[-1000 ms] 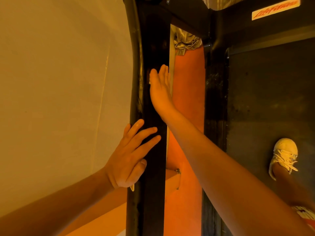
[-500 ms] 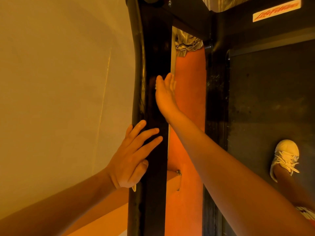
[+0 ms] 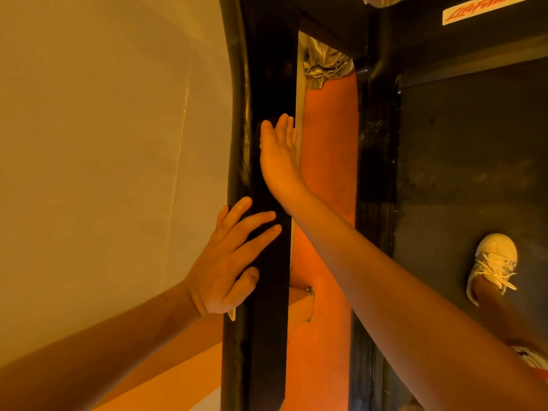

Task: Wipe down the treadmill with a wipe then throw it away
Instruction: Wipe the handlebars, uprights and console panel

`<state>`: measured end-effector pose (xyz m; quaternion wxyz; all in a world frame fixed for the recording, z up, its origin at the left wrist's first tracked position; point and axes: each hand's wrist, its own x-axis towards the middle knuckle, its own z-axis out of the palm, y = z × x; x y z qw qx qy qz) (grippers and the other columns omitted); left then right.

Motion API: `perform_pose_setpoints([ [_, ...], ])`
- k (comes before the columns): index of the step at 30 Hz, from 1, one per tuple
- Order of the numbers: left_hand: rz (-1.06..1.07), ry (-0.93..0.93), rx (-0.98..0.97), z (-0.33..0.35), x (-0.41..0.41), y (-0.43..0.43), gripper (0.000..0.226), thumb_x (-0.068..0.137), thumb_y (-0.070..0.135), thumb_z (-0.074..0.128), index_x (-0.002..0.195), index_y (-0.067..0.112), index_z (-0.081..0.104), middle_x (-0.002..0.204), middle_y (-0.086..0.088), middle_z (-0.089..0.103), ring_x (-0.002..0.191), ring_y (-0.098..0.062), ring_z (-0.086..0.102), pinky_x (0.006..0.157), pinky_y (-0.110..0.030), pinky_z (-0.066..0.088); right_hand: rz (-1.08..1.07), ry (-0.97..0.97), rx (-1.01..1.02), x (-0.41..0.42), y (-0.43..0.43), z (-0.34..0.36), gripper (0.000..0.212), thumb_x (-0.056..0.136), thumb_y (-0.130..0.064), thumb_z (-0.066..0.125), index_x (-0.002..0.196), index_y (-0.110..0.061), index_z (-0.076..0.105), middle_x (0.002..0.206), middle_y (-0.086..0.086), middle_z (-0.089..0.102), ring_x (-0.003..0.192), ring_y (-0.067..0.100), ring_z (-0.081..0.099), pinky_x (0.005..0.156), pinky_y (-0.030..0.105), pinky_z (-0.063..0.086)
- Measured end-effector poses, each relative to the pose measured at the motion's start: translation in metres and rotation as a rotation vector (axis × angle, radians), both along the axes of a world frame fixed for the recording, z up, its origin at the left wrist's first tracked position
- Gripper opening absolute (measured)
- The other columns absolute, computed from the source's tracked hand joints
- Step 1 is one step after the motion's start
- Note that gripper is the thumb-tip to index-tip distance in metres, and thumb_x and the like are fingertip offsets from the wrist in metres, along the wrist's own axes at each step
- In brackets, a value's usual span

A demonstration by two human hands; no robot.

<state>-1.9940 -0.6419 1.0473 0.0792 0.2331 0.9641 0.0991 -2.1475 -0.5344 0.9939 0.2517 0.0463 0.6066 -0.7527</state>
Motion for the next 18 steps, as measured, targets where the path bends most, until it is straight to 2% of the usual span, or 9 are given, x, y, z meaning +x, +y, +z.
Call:
perform_pose_setpoints([
  [2,0.005,-0.003,0.009,-0.001,0.000,-0.001,0.055,0.106,0.040,0.027,0.150,0.011,0.043,0.158,-0.010,0.038,0.156,-0.039,0.013,0.122,-0.064,0.014,-0.017,0.041,-0.019,0.005,-0.002,-0.001,0.061,0.113,-0.039,0.021,0.163,-0.016,-0.005,0.172,0.000,-0.011,0.157,0.014,-0.013,0.123,0.033,-0.009],
  [4,0.000,0.003,0.008,-0.001,0.000,0.000,0.054,0.105,0.039,0.030,0.150,0.012,0.043,0.158,-0.009,0.038,0.156,-0.038,0.013,0.123,-0.061,0.012,-0.037,0.070,-0.007,0.007,-0.001,-0.006,0.060,0.113,-0.038,0.021,0.163,-0.017,-0.004,0.172,-0.001,-0.009,0.157,0.013,-0.012,0.123,0.031,-0.009],
  [8,0.000,-0.015,0.017,0.001,0.000,0.001,0.057,0.094,0.026,0.043,0.149,0.010,0.045,0.158,-0.010,0.038,0.156,-0.040,0.013,0.121,-0.066,0.016,-0.035,-0.017,0.013,0.000,0.002,-0.008,0.061,0.113,-0.039,0.022,0.163,-0.016,-0.003,0.172,0.001,-0.009,0.157,0.015,-0.012,0.128,0.039,-0.007],
  [10,0.000,-0.019,0.014,0.001,0.000,0.001,0.057,0.094,0.025,0.044,0.150,0.012,0.044,0.158,-0.010,0.038,0.156,-0.039,0.012,0.120,-0.067,0.016,-0.021,-0.027,0.012,0.002,0.002,-0.003,0.061,0.113,-0.039,0.021,0.163,-0.015,-0.004,0.172,0.001,-0.010,0.157,0.016,-0.012,0.126,0.038,-0.009],
  [15,-0.004,-0.008,0.009,-0.001,0.001,0.000,0.057,0.094,0.024,0.044,0.150,0.013,0.043,0.158,-0.010,0.038,0.156,-0.039,0.011,0.123,-0.061,0.010,-0.007,0.061,-0.014,0.010,0.001,-0.006,0.060,0.113,-0.039,0.020,0.163,-0.017,-0.005,0.172,0.000,-0.011,0.157,0.014,-0.012,0.123,0.033,-0.009],
  [18,0.001,-0.026,0.006,0.001,0.001,0.000,0.058,0.093,0.021,0.043,0.150,0.016,0.043,0.159,-0.009,0.035,0.156,-0.040,0.011,0.120,-0.069,0.014,-0.031,0.006,0.008,0.004,0.003,-0.007,0.061,0.113,-0.040,0.021,0.163,-0.017,-0.004,0.172,0.000,-0.009,0.157,0.015,-0.011,0.126,0.037,-0.007],
])
